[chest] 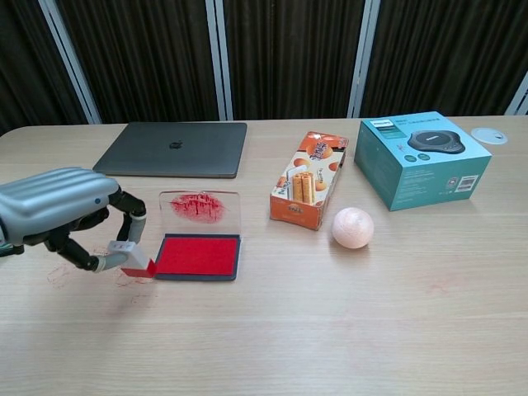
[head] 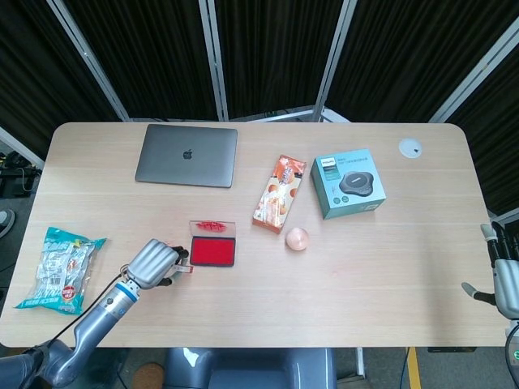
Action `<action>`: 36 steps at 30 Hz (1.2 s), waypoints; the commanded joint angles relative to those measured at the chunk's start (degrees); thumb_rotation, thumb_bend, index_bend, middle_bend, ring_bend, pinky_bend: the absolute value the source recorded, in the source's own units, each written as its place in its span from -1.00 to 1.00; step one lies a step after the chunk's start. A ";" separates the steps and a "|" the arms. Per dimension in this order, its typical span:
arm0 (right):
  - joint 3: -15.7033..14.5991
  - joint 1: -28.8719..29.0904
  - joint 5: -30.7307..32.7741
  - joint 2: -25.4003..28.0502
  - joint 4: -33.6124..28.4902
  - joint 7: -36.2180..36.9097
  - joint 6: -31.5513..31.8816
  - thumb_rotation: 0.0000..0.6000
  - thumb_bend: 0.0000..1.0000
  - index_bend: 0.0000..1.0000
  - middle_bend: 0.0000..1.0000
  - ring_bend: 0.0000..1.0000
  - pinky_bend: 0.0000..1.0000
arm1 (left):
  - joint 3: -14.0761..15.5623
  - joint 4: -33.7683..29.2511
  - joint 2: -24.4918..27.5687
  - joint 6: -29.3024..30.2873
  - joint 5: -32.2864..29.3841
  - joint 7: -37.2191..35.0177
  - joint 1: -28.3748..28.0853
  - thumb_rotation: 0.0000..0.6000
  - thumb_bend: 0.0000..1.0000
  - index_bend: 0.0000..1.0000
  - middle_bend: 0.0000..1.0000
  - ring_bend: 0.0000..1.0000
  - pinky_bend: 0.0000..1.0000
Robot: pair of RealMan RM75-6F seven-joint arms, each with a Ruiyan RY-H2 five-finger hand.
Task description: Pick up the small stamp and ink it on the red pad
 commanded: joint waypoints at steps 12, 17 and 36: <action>0.61 0.45 2.36 0.39 -0.14 0.55 -1.94 1.00 -1.00 -1.00 -1.00 -1.00 -1.00 | -8.84 -2.77 -2.44 -12.29 -21.26 10.20 -10.52 1.00 -0.35 0.09 0.09 0.76 0.69; 0.57 0.53 2.63 0.22 0.14 0.23 -2.20 1.00 -1.00 -1.00 -1.00 -1.00 -1.00 | -8.19 -1.33 -3.44 -12.55 -23.42 11.44 -11.80 1.00 -0.35 0.09 0.09 0.76 0.69; 0.45 0.77 3.07 -0.42 0.97 -0.38 -2.72 1.00 -1.00 -1.00 -1.00 -1.00 -1.00 | -6.55 2.73 -5.94 -13.09 -26.12 10.55 -14.20 1.00 -0.35 0.11 0.10 0.76 0.69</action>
